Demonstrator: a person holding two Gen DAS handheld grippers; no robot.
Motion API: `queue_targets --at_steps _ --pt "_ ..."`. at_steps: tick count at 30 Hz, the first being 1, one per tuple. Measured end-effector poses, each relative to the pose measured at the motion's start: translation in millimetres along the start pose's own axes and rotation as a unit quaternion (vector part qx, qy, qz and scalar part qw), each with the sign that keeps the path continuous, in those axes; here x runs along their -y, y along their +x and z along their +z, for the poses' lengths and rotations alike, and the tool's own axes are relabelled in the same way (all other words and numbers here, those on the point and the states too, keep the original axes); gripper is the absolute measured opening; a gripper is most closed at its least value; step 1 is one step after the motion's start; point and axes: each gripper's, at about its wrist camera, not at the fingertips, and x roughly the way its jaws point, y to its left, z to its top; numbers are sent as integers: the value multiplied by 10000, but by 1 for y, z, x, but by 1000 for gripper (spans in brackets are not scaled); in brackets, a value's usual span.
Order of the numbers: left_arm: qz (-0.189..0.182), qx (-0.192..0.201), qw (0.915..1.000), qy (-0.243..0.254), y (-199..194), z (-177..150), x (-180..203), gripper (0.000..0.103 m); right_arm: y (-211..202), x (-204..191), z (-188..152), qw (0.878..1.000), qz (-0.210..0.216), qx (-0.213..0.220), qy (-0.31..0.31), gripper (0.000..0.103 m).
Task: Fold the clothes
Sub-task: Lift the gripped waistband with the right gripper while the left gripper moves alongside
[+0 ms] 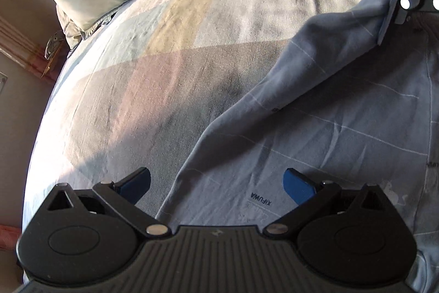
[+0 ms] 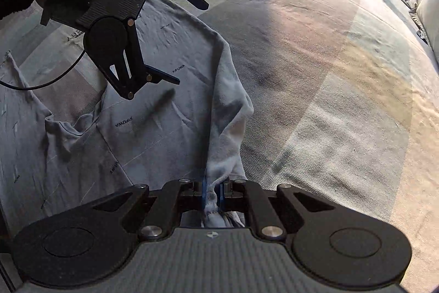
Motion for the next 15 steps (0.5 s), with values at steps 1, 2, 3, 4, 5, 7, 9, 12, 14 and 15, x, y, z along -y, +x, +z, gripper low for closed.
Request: queue_targets --at_steps 1,2,3,4,5,7,9,12,14,15 --pt "126 9 9998 169 4 0 1 102 -1 -1 0 10000 -24 5 -30 10" --pt "186 9 9993 309 9 1 1 102 -2 -2 0 10000 -36 8 -55 10" --pt "217 9 9988 439 14 2 2 102 -3 -4 -1 9999 -64 29 -92 10" --pt "213 51 9982 557 17 2 3 103 -4 -6 -2 9999 -74 40 -109 10" --pt "194 112 9975 672 20 3 4 103 -4 -7 -4 9999 -78 43 -119 10" --pt "176 186 9963 822 23 3 5 103 -4 -11 -6 9997 -107 53 -195 10" --pt "155 201 9958 879 25 4 4 103 -4 -17 -8 9993 -178 59 -320 10" --pt "144 191 9953 940 26 7 3 103 -5 -27 -12 9983 -275 81 -503 10" --pt "105 70 9939 1098 20 8 6 102 -6 -35 -14 9971 -367 86 -659 10" --pt "65 -21 9928 1196 17 8 6 102 -7 -37 -15 9968 -379 69 -705 10"
